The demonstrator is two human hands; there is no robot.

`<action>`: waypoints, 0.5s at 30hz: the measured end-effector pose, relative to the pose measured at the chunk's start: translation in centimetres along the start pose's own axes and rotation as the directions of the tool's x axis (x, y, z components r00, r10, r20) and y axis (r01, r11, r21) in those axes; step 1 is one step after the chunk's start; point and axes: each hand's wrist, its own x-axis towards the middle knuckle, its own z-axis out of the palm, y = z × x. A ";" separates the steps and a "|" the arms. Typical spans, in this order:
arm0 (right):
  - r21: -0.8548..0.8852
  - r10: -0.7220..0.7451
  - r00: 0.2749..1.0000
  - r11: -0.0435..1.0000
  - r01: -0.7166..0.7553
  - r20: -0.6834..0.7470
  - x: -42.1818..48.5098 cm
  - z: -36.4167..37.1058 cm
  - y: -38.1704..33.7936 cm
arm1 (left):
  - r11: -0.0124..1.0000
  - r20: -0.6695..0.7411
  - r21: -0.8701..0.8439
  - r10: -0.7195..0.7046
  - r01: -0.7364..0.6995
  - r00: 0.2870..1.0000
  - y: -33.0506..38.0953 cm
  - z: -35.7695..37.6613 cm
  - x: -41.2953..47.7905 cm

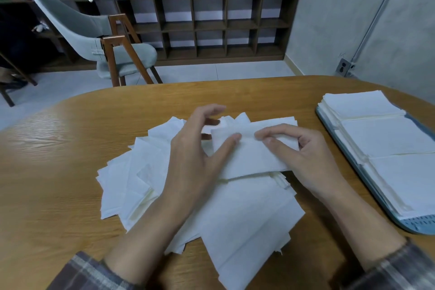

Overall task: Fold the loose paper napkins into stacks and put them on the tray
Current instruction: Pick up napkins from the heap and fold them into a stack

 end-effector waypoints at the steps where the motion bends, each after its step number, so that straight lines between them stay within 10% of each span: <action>1: 0.000 0.017 0.999 1.000 -0.017 -0.033 0.0 0.0 0.2 | 0.992 0.013 0.083 0.099 -0.100 0.995 0.0 0.2 -0.2; 5: -0.054 -0.005 0.988 0.999 -0.003 -0.155 0.4 -0.3 0.5 | 0.978 0.318 0.014 0.195 -0.210 0.928 0.9 0.4 -0.8; 9: -0.052 0.003 0.985 0.999 -0.012 -0.172 0.4 -0.3 0.6 | 0.998 0.652 0.063 -0.024 -0.023 0.758 1.6 0.7 -1.7; 15: -0.052 0.009 0.988 0.999 -0.017 -0.154 0.4 -0.2 1.0 | 0.998 0.754 0.060 -0.066 0.032 0.654 1.3 0.9 -2.1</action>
